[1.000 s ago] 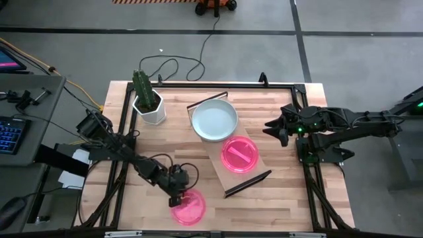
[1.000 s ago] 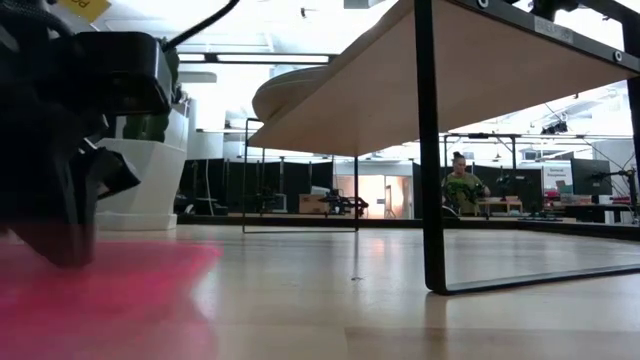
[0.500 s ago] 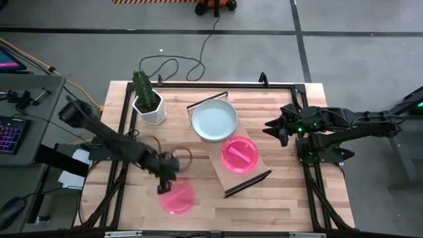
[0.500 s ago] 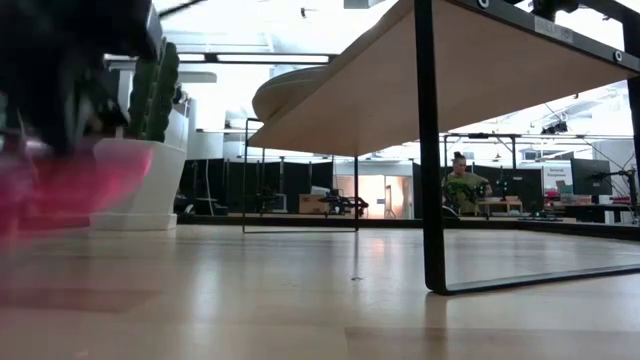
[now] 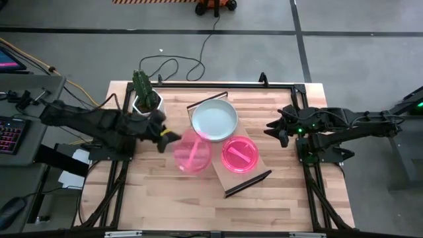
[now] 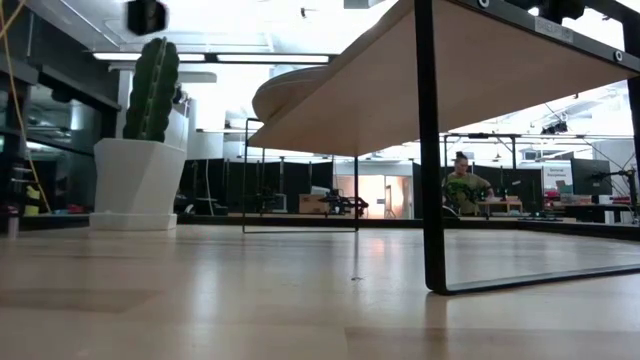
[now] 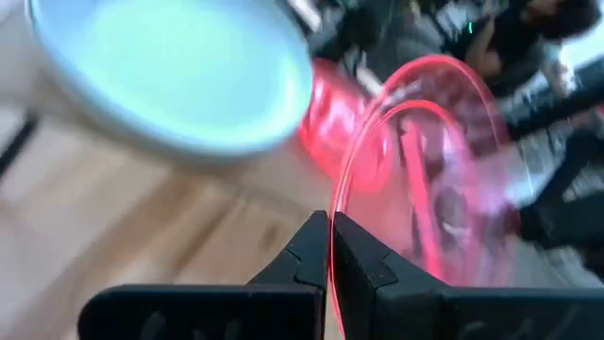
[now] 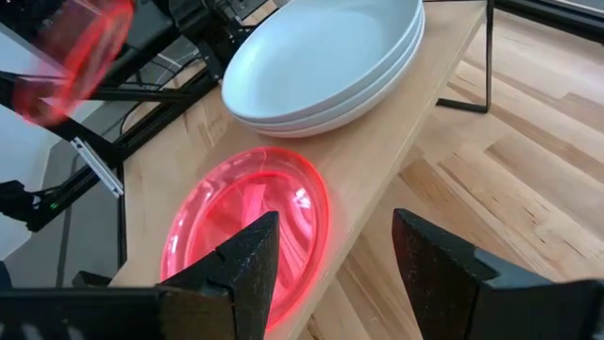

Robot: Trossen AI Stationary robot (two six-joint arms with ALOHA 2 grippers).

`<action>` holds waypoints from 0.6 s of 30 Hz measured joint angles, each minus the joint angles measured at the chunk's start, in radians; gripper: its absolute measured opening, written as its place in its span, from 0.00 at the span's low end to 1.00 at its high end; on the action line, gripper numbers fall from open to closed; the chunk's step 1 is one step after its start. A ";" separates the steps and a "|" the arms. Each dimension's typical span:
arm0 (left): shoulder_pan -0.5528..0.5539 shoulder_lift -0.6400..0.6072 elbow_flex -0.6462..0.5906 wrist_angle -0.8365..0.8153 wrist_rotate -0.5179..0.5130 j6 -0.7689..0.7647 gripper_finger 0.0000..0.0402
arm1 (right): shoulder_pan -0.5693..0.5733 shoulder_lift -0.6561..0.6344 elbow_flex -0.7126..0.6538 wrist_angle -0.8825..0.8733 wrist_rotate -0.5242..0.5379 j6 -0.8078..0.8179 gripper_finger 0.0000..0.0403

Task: Place and stack plates onto a shelf
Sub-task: Stack the pink transparent plate on top of the pink plate on the shelf

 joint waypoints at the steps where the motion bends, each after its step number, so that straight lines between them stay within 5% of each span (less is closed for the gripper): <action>1: 0.011 0.033 0.030 0.007 -0.013 0.010 0.00 | 0.000 0.000 0.000 0.000 0.001 0.000 0.47; 9: -0.025 0.415 0.249 0.138 -0.100 0.034 0.00 | 0.000 0.000 0.000 0.000 0.009 0.000 0.47; 18: -0.144 0.705 0.334 0.310 -0.399 -0.346 0.00 | 0.000 0.000 0.000 -0.001 0.054 -0.001 0.47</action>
